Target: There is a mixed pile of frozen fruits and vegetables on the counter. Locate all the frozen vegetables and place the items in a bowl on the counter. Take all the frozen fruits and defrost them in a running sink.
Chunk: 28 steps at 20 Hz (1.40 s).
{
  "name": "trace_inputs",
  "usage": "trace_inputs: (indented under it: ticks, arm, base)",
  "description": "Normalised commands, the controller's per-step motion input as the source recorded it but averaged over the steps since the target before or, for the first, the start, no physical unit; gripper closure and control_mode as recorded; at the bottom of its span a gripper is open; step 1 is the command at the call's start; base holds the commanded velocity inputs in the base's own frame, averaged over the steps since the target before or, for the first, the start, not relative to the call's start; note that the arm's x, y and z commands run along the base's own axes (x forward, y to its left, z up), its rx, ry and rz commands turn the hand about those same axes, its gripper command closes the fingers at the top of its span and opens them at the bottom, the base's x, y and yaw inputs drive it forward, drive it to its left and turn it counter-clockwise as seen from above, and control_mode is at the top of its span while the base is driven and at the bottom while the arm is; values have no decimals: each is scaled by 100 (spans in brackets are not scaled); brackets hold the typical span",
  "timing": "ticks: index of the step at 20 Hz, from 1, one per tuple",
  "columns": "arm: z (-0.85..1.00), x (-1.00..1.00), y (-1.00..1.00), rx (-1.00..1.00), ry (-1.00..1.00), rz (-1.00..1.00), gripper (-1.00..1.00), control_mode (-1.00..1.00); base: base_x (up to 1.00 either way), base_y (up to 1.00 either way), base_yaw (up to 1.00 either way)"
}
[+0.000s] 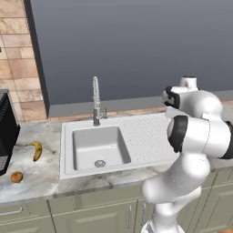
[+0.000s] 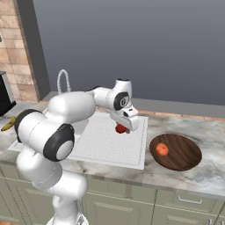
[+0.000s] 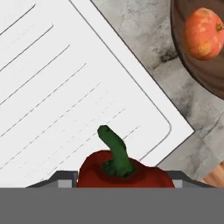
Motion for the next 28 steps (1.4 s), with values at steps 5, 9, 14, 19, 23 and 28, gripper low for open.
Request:
trace_inputs:
  ticks: [5, 9, 14, 19, 23, 28]
  arm:
    - [0, 15, -41, -1, 0, -10, 100, -100]
    - [0, 13, -42, -2, 0, -10, 100, -100]
    - [0, 8, -42, -2, 0, -10, 100, -100]
    - [0, 8, -41, -2, 0, -10, 100, -100]
    - [0, 6, -43, -2, 0, -9, 100, -100]
    - [0, 2, -42, -1, 0, -9, 100, -100]
  base:
    - [0, 0, 0]
    - [0, 0, 0]
    - [0, 0, 0]
    - [0, 0, 0]
    - [0, 0, 0]
    - [0, 0, 0]
